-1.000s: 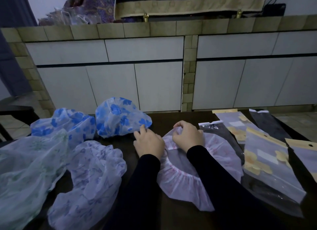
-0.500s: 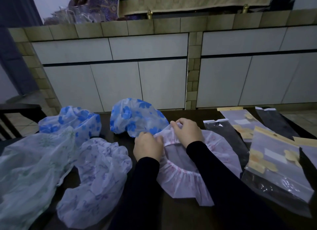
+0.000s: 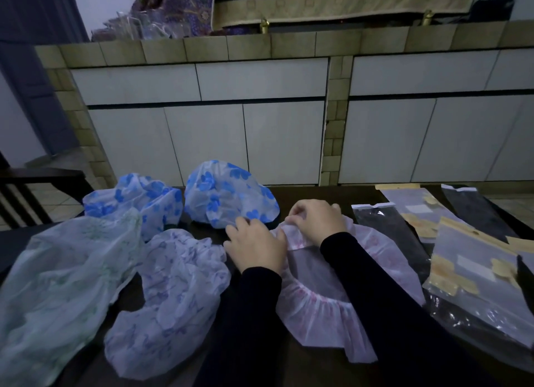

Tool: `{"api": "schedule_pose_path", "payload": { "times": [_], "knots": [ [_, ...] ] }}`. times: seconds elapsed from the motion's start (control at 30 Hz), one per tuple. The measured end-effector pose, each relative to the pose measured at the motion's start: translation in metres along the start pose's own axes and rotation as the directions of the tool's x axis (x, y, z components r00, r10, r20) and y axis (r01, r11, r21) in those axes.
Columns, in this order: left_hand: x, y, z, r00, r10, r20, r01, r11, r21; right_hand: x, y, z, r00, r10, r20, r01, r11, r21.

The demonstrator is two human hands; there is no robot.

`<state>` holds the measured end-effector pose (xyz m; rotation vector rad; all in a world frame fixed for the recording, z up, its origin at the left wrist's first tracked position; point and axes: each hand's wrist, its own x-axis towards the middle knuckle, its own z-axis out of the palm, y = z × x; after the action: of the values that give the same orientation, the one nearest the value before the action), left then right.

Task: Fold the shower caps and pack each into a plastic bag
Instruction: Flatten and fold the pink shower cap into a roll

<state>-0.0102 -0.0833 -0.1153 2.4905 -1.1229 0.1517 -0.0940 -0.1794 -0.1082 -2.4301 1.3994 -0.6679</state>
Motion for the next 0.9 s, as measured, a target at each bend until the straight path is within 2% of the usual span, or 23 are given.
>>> {"api": "schedule_pose_path", "payload": {
  "times": [0.1, 0.2, 0.37, 0.47, 0.53, 0.6, 0.7, 0.8, 0.9],
  "knots": [
    [0.000, 0.000, -0.002, 1.000, -0.021, 0.002, 0.021, 1.000, -0.015, 0.001, 0.003, -0.003, 0.998, -0.005, -0.067, -0.001, 0.996, -0.086],
    [-0.002, 0.003, -0.004, 0.999, 0.003, -0.037, -0.005, 0.999, -0.050, 0.002, 0.004, -0.006, 0.998, 0.001, -0.068, -0.008, 0.994, -0.107],
    [0.000, 0.003, -0.003, 0.993, 0.070, -0.097, -0.084, 0.986, -0.143, 0.001, 0.008, -0.011, 0.993, 0.109, -0.047, -0.109, 0.994, 0.012],
    [0.002, 0.002, -0.003, 0.993, 0.096, -0.071, -0.111, 0.963, -0.246, -0.001, 0.010, -0.015, 0.979, 0.186, -0.085, -0.176, 0.977, 0.118],
    [0.003, 0.003, -0.004, 0.993, 0.108, -0.044, -0.117, 0.912, -0.394, -0.002, 0.011, -0.017, 0.974, 0.184, -0.129, -0.164, 0.974, 0.154],
    [0.005, 0.002, -0.003, 0.993, 0.115, -0.019, -0.106, 0.823, -0.558, -0.004, 0.012, -0.020, 0.984, 0.111, -0.139, -0.088, 0.983, 0.162],
    [0.009, -0.001, -0.001, 0.993, 0.114, -0.031, -0.102, 0.694, -0.713, -0.002, 0.017, -0.030, 0.997, -0.050, -0.056, 0.061, 0.975, 0.215],
    [0.009, 0.000, -0.002, 0.982, 0.174, -0.077, -0.164, 0.569, -0.806, 0.002, 0.021, -0.036, 0.993, -0.068, 0.097, 0.050, 0.984, 0.173],
    [0.008, 0.002, -0.002, 0.954, 0.244, -0.175, -0.281, 0.521, -0.806, 0.004, 0.019, -0.037, 0.991, -0.036, 0.132, 0.000, 0.966, 0.258]
  ]
}}
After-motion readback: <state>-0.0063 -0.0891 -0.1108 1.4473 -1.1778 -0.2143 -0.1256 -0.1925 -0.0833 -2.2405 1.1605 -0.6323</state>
